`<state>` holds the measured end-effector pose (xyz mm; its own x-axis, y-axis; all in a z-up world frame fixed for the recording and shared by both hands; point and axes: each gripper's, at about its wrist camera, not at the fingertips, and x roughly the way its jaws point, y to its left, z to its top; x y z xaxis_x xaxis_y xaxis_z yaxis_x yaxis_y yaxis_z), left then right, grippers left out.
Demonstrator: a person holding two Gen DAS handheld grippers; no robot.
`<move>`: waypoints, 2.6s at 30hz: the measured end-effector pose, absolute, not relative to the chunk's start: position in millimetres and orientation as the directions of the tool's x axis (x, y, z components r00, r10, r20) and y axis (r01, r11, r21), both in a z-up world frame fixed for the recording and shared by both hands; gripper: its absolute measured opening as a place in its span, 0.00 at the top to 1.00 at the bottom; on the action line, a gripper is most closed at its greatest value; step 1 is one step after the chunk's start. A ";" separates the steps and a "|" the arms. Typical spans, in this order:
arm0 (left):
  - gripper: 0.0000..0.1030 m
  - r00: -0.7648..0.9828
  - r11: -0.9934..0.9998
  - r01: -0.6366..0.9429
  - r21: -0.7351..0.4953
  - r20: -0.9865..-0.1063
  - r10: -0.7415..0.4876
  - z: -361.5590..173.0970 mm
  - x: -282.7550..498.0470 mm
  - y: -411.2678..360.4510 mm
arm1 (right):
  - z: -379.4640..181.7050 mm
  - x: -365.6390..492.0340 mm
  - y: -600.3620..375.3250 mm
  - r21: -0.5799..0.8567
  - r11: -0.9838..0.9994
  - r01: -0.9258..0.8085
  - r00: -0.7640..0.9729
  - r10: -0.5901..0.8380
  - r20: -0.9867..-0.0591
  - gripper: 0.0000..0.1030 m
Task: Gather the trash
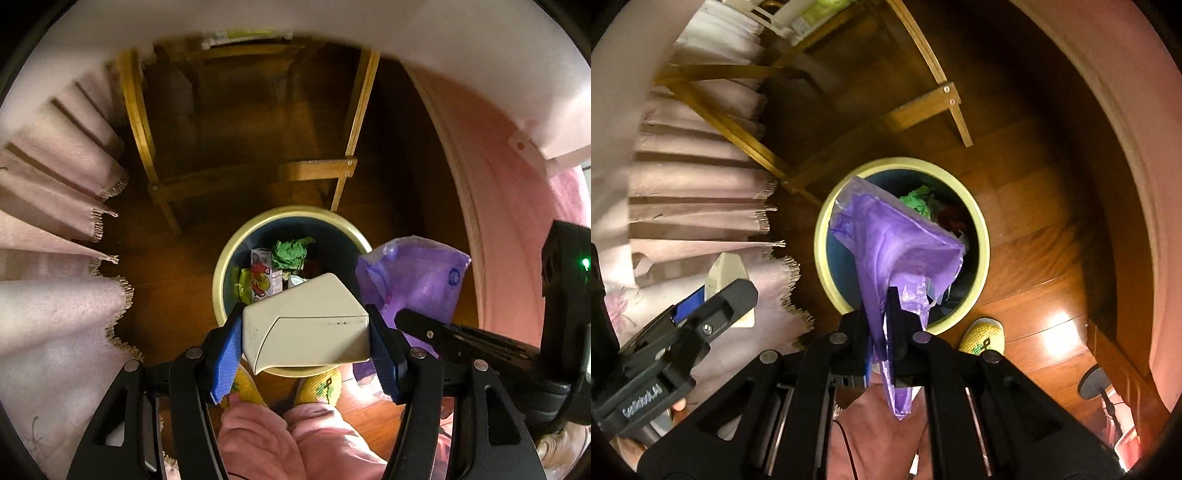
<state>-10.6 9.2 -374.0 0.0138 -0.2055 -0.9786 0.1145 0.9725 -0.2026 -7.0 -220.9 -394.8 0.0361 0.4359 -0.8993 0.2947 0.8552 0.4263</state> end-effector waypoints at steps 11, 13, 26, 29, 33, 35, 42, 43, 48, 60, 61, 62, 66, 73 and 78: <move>0.09 0.011 0.979 0.096 -0.178 -0.984 -0.180 -395.7 -2.2 14.6 | -431.7 20.7 -215.3 0.420 0.848 0.324 -0.002 0.445 -0.896 0.58; 0.09 0.027 0.982 0.098 -0.163 -0.986 -0.167 -389.9 -0.5 17.8 | -430.6 20.9 -216.0 0.416 0.850 0.322 0.006 0.438 -0.899 0.58; 0.09 0.106 0.993 0.086 -0.081 -0.990 -0.090 -331.3 -4.3 32.7 | -385.0 17.4 -213.1 0.394 0.882 0.259 0.069 0.390 -0.918 0.58; 0.09 0.113 0.995 0.073 -0.068 -0.991 -0.076 -306.6 -8.3 35.7 | -363.7 14.6 -211.3 0.397 0.884 0.248 0.080 0.390 -0.917 0.58; 0.09 0.129 0.997 0.059 -0.052 -0.990 -0.059 -269.9 -13.0 38.5 | -329.2 11.0 -211.4 0.400 0.887 0.232 0.093 0.389 -0.917 0.55; 0.09 0.139 0.997 0.057 -0.047 -0.989 -0.055 -246.7 -16.2 39.2 | -312.5 9.2 -212.4 0.399 0.889 0.225 0.098 0.387 -0.917 0.54; 0.09 0.185 0.997 0.065 -0.046 -0.981 -0.058 -161.3 -24.7 39.2 | -239.7 3.6 -219.9 0.395 0.898 0.195 0.122 0.377 -0.918 0.50; 0.09 0.194 0.997 0.064 -0.050 -0.979 -0.062 -148.3 -25.2 38.4 | -230.1 3.6 -220.1 0.392 0.901 0.187 0.127 0.374 -0.919 0.50; 0.09 0.252 0.997 0.066 -0.034 -0.966 -0.050 -75.4 -27.8 35.4 | -164.4 4.5 -225.0 0.379 0.917 0.127 0.176 0.355 -0.918 0.47; 0.09 0.345 0.998 0.070 0.002 -0.938 -0.022 51.1 -45.9 21.3 | -29.2 5.6 -237.3 0.370 0.928 0.036 0.291 0.345 -0.893 0.44; 0.09 0.351 0.998 0.068 0.002 -0.936 -0.022 58.0 -45.3 21.4 | -20.2 4.7 -238.1 0.371 0.928 0.033 0.298 0.346 -0.890 0.44; 0.09 0.361 0.998 0.064 0.006 -0.932 -0.017 68.5 -45.6 20.9 | -5.8 4.4 -240.0 0.374 0.927 0.025 0.313 0.348 -0.884 0.44; 0.09 0.397 0.999 0.047 0.008 -0.918 -0.012 92.3 -44.2 19.0 | 35.9 0.4 -243.7 0.362 0.932 0.001 0.369 0.336 -0.866 0.43; 0.09 0.471 0.999 0.021 0.032 -0.882 0.019 128.3 -47.7 17.1 | 89.9 -5.4 -239.7 0.315 0.949 -0.030 0.467 0.292 -0.835 0.42; 0.09 0.491 0.999 0.001 0.034 -0.871 0.029 135.9 -47.8 19.2 | 108.9 -9.0 -233.1 0.279 0.959 -0.046 0.518 0.262 -0.814 0.42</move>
<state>-47.8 19.2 135.9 0.4906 0.0290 -0.8709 0.0014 0.9994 0.0341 -9.0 -233.1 108.9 0.5185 0.2621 -0.8139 -0.0465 0.9591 0.2792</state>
